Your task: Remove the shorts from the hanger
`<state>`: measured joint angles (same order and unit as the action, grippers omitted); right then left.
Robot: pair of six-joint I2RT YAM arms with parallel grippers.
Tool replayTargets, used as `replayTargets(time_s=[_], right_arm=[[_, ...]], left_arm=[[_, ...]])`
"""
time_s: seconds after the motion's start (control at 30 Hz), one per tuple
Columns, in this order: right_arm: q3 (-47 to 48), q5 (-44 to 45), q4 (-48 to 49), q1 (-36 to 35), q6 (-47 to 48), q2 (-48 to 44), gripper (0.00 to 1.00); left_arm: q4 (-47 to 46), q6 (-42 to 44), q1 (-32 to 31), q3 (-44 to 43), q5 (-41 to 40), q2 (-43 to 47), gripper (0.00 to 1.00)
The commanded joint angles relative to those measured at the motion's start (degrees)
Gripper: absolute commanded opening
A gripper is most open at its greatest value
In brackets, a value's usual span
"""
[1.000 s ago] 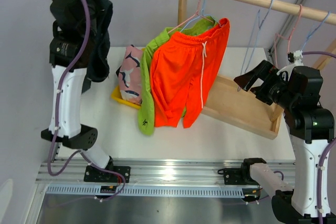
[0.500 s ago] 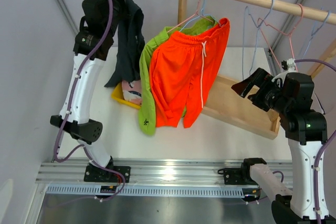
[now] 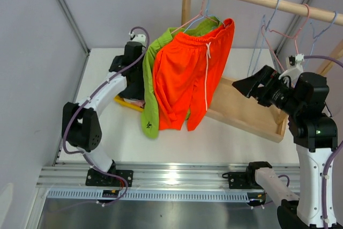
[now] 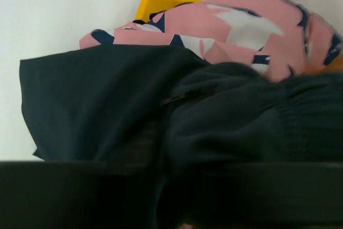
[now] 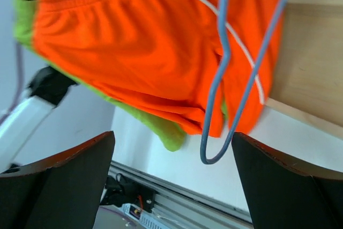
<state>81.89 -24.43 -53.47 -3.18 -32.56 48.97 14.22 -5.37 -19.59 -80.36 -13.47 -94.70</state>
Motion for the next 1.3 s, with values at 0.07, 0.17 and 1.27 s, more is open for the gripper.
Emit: replayTargets(time_s=[0.07,0.17,1.27], right_arm=[[9.9,-9.9,12.7,-1.6,-2.7,4.5,0.99],[16.6,-8.6,14.4,-4.9,-3.2,10.8,0.99],[48.1,19.1,24.5,-24.2,-1.1,52.2,0.61]], left_arm=[[-4.3,-5.2,-0.4,-4.9,-1.9,2.6,0.99],[-3.1,-5.4,-0.4,-4.3,-3.7,8.2,0.99],[7.8,-1.9,-0.6,29.9,2.0,50.0,0.99]])
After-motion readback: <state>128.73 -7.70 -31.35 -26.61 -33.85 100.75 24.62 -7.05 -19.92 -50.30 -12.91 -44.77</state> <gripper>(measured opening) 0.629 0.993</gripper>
